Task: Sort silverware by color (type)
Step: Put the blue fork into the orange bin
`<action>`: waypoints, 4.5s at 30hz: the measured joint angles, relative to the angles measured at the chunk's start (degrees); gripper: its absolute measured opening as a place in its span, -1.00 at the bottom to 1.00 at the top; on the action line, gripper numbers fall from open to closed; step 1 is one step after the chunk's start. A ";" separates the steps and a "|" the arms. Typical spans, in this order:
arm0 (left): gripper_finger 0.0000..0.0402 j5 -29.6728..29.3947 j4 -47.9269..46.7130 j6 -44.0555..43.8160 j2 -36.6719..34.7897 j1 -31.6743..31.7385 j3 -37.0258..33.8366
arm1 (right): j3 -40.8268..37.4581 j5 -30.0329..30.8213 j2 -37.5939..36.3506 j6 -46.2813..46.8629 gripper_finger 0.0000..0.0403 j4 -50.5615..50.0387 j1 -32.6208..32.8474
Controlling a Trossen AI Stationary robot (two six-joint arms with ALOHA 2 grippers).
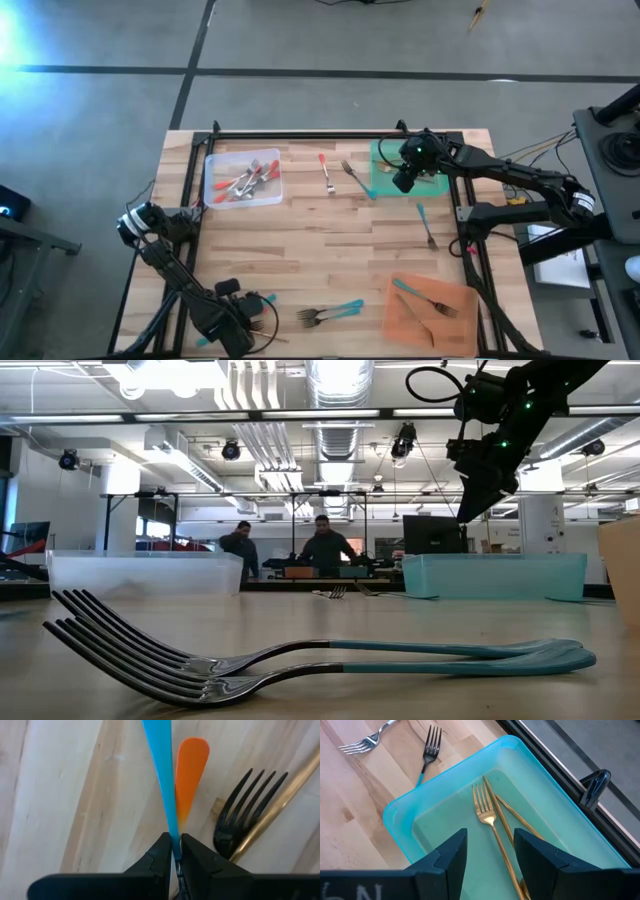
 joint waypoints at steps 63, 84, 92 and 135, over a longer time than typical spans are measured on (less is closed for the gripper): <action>-0.71 -2.95 -0.26 2.03 3.70 4.76 -0.09 | 0.00 0.00 0.00 0.00 -0.24 0.00 0.02; -0.99 -3.07 -8.45 0.76 -0.78 10.55 0.61 | 0.00 0.00 0.00 0.00 -0.24 0.00 0.00; -0.99 -12.01 -9.15 8.83 -5.30 14.11 7.82 | 0.00 0.00 0.01 0.00 -0.24 0.00 0.00; -1.00 -31.58 70.51 66.35 -4.00 26.44 -4.12 | 0.02 -14.62 -1.21 19.67 -0.24 3.70 6.14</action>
